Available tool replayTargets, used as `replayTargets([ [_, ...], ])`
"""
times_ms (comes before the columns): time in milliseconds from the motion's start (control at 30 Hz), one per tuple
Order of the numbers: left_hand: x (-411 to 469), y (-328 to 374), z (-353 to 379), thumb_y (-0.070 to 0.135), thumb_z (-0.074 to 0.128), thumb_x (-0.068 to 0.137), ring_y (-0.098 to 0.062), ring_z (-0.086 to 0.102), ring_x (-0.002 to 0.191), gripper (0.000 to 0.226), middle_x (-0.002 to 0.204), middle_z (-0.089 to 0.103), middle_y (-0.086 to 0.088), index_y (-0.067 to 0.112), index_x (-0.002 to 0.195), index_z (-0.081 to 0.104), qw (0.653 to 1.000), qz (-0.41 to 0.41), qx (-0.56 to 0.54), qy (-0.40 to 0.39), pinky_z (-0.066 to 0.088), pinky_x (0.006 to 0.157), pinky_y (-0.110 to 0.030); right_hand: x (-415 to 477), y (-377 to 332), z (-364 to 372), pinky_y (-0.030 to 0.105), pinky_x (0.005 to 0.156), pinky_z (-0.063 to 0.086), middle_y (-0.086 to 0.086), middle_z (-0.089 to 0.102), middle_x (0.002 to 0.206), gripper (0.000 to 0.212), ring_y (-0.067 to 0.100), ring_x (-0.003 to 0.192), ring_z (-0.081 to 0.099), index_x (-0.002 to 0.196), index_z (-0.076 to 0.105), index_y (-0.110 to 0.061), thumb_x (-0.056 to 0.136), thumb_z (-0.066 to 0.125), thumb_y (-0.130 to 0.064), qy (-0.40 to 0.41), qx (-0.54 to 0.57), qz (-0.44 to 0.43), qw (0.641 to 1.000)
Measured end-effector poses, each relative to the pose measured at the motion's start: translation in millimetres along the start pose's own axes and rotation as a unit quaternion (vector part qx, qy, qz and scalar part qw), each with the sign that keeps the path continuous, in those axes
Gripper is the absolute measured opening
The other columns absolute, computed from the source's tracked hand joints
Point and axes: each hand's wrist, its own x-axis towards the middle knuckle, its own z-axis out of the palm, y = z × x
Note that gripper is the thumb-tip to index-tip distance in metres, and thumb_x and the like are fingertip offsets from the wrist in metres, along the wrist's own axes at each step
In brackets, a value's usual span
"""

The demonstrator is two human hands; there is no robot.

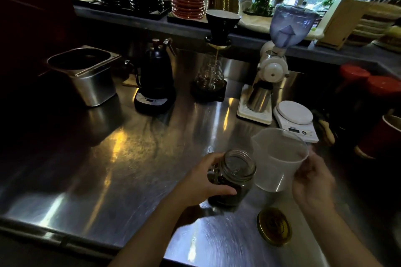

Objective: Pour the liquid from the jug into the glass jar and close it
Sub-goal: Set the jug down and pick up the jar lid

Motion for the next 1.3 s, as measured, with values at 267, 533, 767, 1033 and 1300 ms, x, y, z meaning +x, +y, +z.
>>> replayTargets([
  [267, -0.7, 1.8, -1.3, 0.043, 0.085, 0.049, 0.006, 0.053, 0.107, 0.069, 0.117, 0.057, 0.028, 0.065, 0.104, 0.049, 1.000, 0.006, -0.009, -0.006, 0.040, 0.081, -0.017, 13.1, 23.7, -25.7, 0.021, 0.082, 0.044, -0.008, 0.061, 0.076, 0.025, 0.008, 0.074, 0.056, 0.079, 0.058, -0.017, 0.089, 0.045, 0.001, 0.136, 0.079, 0.046, 0.987],
  [533, 2.4, -1.5, -1.4, 0.035, 0.086, 0.053, -0.011, 0.058, 0.115, 0.070, 0.126, 0.060, 0.008, 0.059, 0.108, 0.051, 1.000, 0.031, -0.006, 0.000, 0.047, 0.096, -0.032, 9.6, 28.8, -34.8, 0.017, 0.048, 0.043, -0.009, 0.060, 0.052, 0.020, 0.005, 0.052, 0.054, 0.070, 0.058, -0.013, 0.087, 0.051, -0.008, 0.167, -0.063, -0.033, 0.983],
  [767, 4.4, -5.1, -2.0, 0.003, 0.086, 0.063, -0.009, 0.063, 0.108, 0.070, 0.119, 0.064, 0.006, 0.042, 0.112, 0.054, 0.999, 0.038, -0.027, -0.001, 0.050, 0.080, -0.015, 4.1, 20.8, -45.3, 0.024, 0.052, 0.051, -0.001, 0.061, 0.084, 0.016, 0.007, 0.068, 0.061, 0.100, 0.059, -0.014, 0.086, 0.059, -0.023, 0.129, -0.158, -0.014, 0.979],
  [1033, -6.8, -3.4, -1.6, 0.006, 0.088, 0.062, -0.003, 0.062, 0.106, 0.070, 0.116, 0.066, 0.009, 0.038, 0.114, 0.054, 0.999, 0.047, 0.002, 0.009, 0.047, 0.087, -0.019, -32.5, 22.7, -72.5, 0.028, 0.066, 0.047, 0.008, 0.062, 0.092, 0.012, 0.019, 0.076, 0.055, 0.096, 0.057, -0.019, 0.086, 0.061, -0.016, 0.102, -0.376, -0.157, 0.907],
  [1300, -13.4, 3.3, 2.5, 0.001, 0.083, 0.065, 0.015, 0.061, 0.089, 0.067, 0.110, 0.062, 0.016, 0.040, 0.108, 0.051, 0.998, 0.056, 0.025, 0.029, 0.046, 0.071, -0.003, -67.3, 50.3, -93.6, 0.048, 0.101, 0.028, 0.010, 0.049, 0.132, 0.044, 0.025, 0.122, 0.039, 0.122, 0.054, -0.019, 0.081, 0.067, -0.027, -0.140, -0.668, -0.133, 0.719],
])
